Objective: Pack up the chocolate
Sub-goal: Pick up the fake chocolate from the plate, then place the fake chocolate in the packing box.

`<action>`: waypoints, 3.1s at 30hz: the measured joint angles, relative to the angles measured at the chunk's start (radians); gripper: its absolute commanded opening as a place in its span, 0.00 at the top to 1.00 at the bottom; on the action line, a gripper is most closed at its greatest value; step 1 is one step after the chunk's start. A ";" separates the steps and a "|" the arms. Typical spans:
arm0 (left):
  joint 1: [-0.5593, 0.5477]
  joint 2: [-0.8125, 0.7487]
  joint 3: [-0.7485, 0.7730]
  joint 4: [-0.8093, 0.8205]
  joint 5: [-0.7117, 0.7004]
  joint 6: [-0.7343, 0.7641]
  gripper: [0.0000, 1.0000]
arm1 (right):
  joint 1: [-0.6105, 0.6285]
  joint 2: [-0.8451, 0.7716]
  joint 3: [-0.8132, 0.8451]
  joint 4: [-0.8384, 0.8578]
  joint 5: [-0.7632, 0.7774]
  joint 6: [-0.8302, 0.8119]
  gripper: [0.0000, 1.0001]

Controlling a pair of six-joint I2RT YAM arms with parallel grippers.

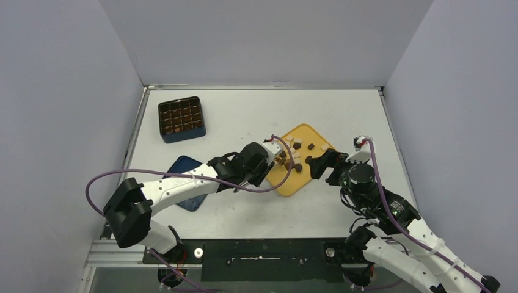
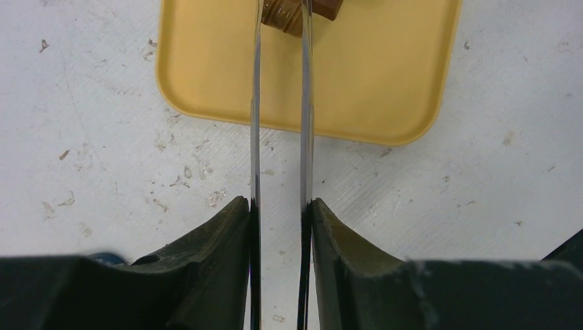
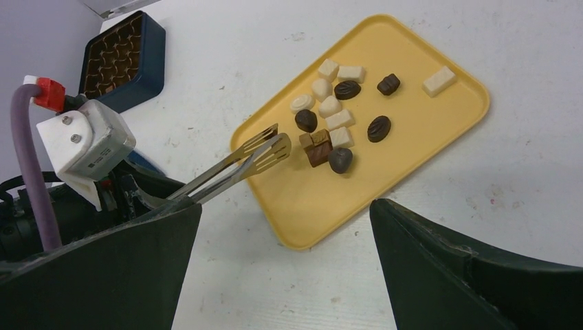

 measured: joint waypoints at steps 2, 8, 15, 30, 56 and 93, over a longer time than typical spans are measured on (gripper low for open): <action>0.000 -0.008 0.001 -0.001 -0.010 -0.001 0.71 | 0.000 0.009 0.000 0.010 0.002 0.003 0.00; 0.004 -0.009 0.049 -0.046 -0.050 -0.004 0.71 | 0.000 0.055 -0.010 0.040 0.002 0.013 0.00; 0.068 -0.009 0.092 -0.077 -0.052 -0.046 0.71 | 0.000 0.102 -0.022 0.055 -0.005 0.024 0.00; 0.303 -0.045 0.164 -0.170 -0.026 -0.106 0.71 | 0.000 0.065 -0.078 0.063 -0.075 0.038 0.00; 0.792 0.005 0.275 -0.251 -0.035 -0.130 0.70 | 0.000 0.101 -0.112 0.143 -0.181 0.037 0.00; 0.839 0.200 0.352 -0.186 0.055 -0.124 0.65 | 0.008 0.076 -0.121 0.144 -0.183 0.031 0.00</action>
